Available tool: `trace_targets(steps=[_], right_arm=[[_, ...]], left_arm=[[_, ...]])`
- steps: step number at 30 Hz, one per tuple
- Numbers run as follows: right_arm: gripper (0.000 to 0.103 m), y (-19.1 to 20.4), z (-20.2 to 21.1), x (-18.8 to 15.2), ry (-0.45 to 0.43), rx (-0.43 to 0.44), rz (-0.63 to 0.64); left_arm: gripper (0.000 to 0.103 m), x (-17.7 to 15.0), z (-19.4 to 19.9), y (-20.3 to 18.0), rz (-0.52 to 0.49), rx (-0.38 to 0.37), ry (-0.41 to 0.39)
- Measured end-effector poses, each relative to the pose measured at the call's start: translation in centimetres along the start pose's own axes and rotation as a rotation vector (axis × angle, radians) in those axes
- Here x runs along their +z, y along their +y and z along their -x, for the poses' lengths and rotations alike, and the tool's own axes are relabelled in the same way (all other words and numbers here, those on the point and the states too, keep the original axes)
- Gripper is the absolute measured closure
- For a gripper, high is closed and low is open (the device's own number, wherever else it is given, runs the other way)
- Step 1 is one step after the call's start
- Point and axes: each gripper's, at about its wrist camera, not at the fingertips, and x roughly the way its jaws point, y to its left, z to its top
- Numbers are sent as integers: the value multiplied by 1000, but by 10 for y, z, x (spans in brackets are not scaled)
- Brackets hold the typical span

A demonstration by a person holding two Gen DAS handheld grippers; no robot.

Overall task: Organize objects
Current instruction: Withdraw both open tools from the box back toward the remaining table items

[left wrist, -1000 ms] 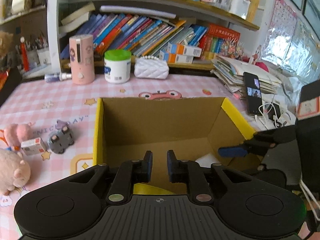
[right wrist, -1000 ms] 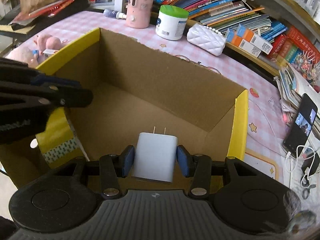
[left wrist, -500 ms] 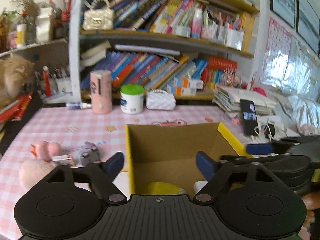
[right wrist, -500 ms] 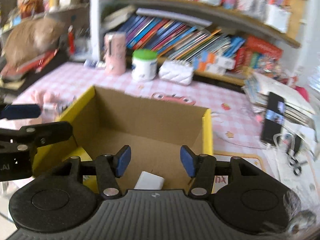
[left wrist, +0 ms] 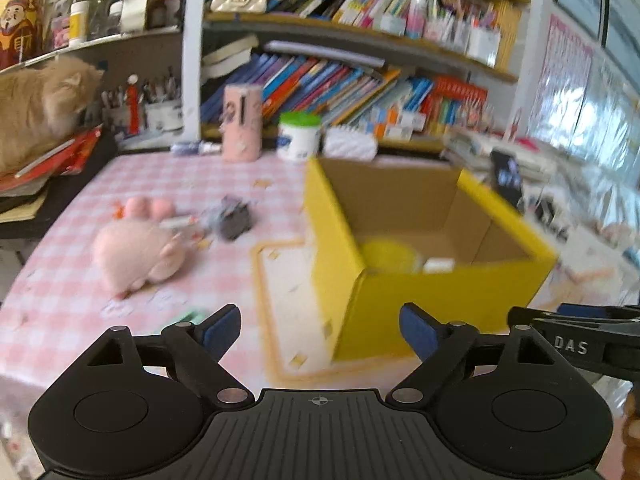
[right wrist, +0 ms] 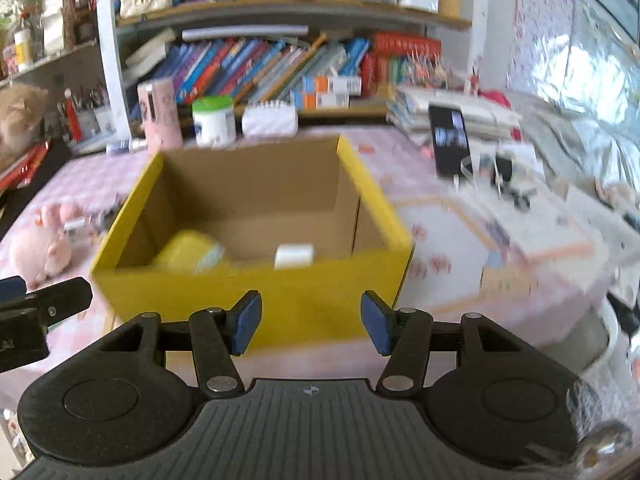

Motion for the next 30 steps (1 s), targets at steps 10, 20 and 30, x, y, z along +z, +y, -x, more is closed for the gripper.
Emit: trace_targets(steps=[10, 20, 30], right_arm=[[49, 60, 22, -48, 92, 41, 10], [49, 117, 37, -66, 118, 162, 35], [49, 160, 44, -66, 109, 223, 96]], left_arm=[[14, -31, 38, 49, -1, 42, 62], [14, -45, 67, 97, 47, 98, 58], [14, -45, 83, 128, 76, 134, 26]])
